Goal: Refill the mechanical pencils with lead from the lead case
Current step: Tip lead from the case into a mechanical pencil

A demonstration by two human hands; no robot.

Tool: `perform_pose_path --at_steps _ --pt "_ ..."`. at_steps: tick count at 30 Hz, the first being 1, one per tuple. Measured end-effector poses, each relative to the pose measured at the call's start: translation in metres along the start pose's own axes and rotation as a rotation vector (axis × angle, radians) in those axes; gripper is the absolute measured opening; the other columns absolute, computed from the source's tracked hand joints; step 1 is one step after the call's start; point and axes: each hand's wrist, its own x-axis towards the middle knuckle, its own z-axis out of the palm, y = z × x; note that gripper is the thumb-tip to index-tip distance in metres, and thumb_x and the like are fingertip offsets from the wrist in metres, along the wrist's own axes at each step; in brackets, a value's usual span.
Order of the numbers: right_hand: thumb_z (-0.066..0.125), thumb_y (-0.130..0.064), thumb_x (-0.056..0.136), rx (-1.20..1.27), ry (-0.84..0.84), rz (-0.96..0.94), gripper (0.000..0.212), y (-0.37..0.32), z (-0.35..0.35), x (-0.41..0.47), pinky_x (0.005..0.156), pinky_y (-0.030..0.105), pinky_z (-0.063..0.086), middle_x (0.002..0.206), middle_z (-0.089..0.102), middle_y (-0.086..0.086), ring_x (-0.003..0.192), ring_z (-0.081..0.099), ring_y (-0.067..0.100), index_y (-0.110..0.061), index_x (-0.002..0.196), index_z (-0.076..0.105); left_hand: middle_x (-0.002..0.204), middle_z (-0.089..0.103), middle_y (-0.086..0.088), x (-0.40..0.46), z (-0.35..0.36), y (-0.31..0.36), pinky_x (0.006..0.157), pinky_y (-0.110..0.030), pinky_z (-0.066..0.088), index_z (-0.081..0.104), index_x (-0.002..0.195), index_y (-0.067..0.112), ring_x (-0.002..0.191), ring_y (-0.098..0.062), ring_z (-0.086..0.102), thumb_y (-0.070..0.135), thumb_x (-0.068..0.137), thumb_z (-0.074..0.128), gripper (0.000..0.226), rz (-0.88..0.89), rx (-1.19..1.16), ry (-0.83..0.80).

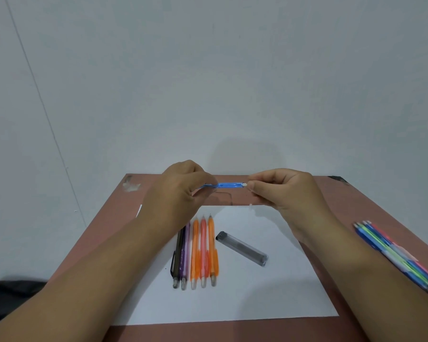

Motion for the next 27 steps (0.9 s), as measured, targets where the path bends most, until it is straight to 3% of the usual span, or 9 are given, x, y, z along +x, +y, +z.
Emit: perform_pose_path --at_steps 9,15,17,21,25,27 --pt "0.082 -0.005 0.082 -0.011 0.024 -0.022 0.010 0.001 0.000 0.000 0.086 0.043 0.062 0.081 0.078 0.007 0.082 0.076 0.028 -0.015 0.084 0.080 0.087 0.061 0.008 -0.001 0.002 0.002 0.061 -0.039 0.055 0.079 0.102 0.022 0.079 -0.014 0.055 0.017 0.087 0.076 0.016 -0.018 -0.032 -0.019" --pt "0.080 -0.004 0.083 -0.051 0.036 -0.111 0.014 0.002 0.000 -0.001 0.079 0.030 0.062 0.079 0.078 0.002 0.084 0.075 0.026 -0.018 0.083 0.081 0.085 0.063 0.006 0.000 0.003 0.006 0.059 -0.039 0.055 0.079 0.100 0.018 0.076 -0.015 0.058 0.015 0.085 0.078 0.015 0.001 -0.054 -0.006" --pt "0.079 -0.004 0.083 -0.069 0.029 -0.126 0.016 0.004 0.001 -0.002 0.077 0.026 0.062 0.080 0.078 -0.001 0.084 0.075 0.022 -0.020 0.085 0.081 0.085 0.063 0.007 0.000 0.003 0.003 0.060 -0.039 0.056 0.079 0.100 0.019 0.076 -0.015 0.058 0.015 0.085 0.079 0.015 -0.005 -0.056 -0.004" --pt "0.076 0.004 0.083 -0.089 -0.034 -0.137 0.036 0.008 0.000 0.002 0.084 0.034 0.062 0.087 0.077 -0.006 0.087 0.073 0.012 -0.027 0.101 0.077 0.085 0.059 0.010 -0.001 0.004 0.004 0.062 -0.038 0.056 0.079 0.102 0.019 0.077 -0.014 0.058 0.015 0.085 0.079 0.018 -0.036 -0.059 -0.002" --pt "0.075 -0.006 0.085 -0.464 -0.034 -0.134 0.037 0.021 -0.009 0.011 0.069 0.004 0.047 0.091 0.072 -0.014 0.078 0.063 -0.008 -0.037 0.105 0.075 0.087 0.060 0.008 -0.001 0.003 0.003 0.063 -0.036 0.056 0.079 0.104 0.019 0.079 -0.014 0.058 0.018 0.086 0.078 0.018 -0.069 -0.057 -0.006" --pt "0.078 -0.016 0.086 -0.630 -0.079 -0.109 0.035 0.028 -0.011 0.014 0.065 0.002 0.041 0.095 0.067 -0.017 0.078 0.060 -0.010 -0.036 0.115 0.074 0.087 0.061 0.008 -0.001 0.003 0.002 0.064 -0.035 0.055 0.078 0.103 0.019 0.079 -0.013 0.057 0.019 0.086 0.078 0.017 -0.076 -0.059 -0.010"
